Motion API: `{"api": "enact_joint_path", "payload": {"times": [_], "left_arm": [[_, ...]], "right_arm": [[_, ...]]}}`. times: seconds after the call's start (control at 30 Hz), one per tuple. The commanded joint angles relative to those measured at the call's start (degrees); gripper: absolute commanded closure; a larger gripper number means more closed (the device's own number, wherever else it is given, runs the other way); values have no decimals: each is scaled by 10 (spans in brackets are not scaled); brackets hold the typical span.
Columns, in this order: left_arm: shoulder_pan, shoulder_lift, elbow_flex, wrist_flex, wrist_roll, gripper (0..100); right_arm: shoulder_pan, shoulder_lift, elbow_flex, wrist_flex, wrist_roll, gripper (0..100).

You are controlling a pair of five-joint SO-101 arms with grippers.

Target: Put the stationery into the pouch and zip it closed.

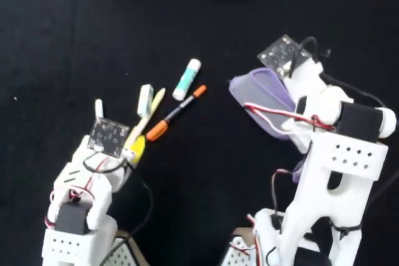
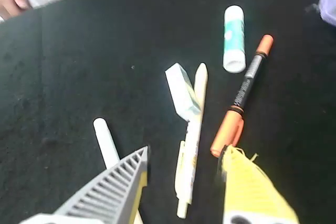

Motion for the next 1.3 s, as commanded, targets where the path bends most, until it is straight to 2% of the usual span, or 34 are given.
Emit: {"api": "enact_joint_path", "payload": {"times": [0.0, 0.1, 0.2, 0.47, 0.83, 1.03, 1.27], "left_arm": [[22, 6, -110, 70, 28, 764], [32, 71, -194, 108, 43, 764], [36, 198, -274, 117, 53, 764], [35, 576, -494, 115, 86, 764], [30, 1022, -762, 109, 85, 769], [-10, 1167, -860, 79, 88, 770], [-16, 1225, -898, 49, 88, 770]], "right_arm": [[5, 0, 29, 19, -10, 988], [4, 0, 58, 19, -22, 988], [3, 0, 71, 18, -25, 988], [6, -3, 74, 18, -25, 988], [6, 0, 76, 18, -25, 988], [6, -1, 76, 18, -22, 988], [4, 0, 76, 18, -20, 988]]}}
